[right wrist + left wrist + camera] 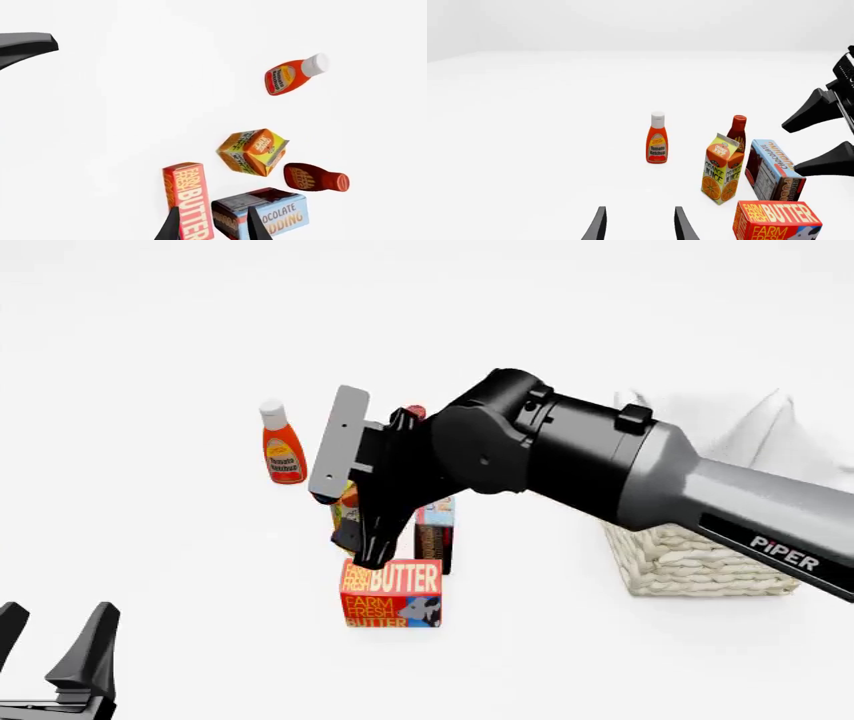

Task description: Pick the butter and place it in the basket.

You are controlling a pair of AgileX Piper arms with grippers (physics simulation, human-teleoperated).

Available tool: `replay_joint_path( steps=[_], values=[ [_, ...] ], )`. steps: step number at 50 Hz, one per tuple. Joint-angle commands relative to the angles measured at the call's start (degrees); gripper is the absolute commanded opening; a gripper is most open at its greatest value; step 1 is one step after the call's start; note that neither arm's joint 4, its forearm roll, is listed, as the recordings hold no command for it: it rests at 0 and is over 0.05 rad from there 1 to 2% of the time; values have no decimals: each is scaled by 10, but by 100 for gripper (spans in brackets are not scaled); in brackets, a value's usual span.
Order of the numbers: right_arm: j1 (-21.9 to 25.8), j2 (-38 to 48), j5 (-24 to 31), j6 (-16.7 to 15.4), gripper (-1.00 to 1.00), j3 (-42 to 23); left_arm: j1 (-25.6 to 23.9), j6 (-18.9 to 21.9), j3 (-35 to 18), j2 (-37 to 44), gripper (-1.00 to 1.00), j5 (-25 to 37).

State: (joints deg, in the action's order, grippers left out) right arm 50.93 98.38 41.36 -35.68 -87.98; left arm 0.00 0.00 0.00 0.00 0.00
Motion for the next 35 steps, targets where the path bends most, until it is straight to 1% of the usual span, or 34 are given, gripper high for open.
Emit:
replay_joint_path(
  steps=[1,24,35],
  values=[
    [3,5,1,1,100,-1,0,0,0,0,100,0],
    [6,19,-7,8,100,-1,0,0,0,0,100,0],
    [12,24,-15,16,100,6,0,0,0,0,100,0]
  ],
)
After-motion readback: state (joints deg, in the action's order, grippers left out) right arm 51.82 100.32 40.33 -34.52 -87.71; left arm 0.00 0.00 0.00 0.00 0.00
